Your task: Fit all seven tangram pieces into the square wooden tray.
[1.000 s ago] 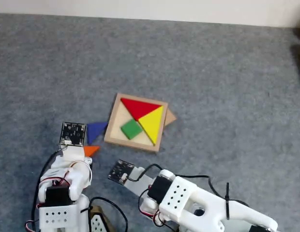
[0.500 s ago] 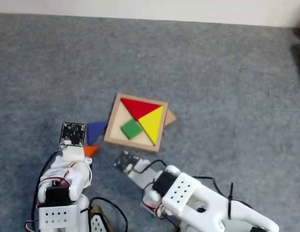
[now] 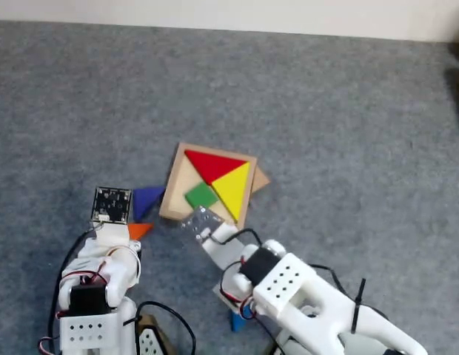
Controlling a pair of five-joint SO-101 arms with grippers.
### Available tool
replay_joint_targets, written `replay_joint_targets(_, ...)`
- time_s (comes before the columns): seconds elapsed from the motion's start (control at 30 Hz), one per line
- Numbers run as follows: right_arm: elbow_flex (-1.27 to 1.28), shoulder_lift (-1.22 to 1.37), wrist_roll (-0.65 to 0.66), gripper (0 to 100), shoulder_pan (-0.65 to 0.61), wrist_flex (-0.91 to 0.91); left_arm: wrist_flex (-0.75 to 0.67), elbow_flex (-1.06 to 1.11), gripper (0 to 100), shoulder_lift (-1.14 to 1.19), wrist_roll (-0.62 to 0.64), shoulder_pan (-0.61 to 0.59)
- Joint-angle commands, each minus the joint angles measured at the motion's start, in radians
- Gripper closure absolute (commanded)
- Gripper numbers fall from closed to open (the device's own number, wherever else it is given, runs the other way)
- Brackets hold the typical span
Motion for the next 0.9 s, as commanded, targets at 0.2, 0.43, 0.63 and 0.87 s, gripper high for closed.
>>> replay_joint_targets(0.2, -0.122, -0.056, -0.009, 99.3, -0.217, 0.240, 0.002, 0.019, 100, -0.044, -0.008, 0.008)
replay_joint_targets(0.43, -0.027, -0.053, -0.011, 99.3, -0.282, 0.182, 0.002, 0.019, 100, -0.044, -0.008, 0.008)
replay_joint_targets(0.63, 0.084, -0.053, -0.011, 99.3, -0.277, 0.061, 0.002, 0.019, 100, -0.044, -0.008, 0.008)
replay_joint_targets(0.87, 0.107, -0.053, -0.011, 99.3, -0.203, -0.027, 0.002, 0.019, 100, -0.044, -0.008, 0.008)
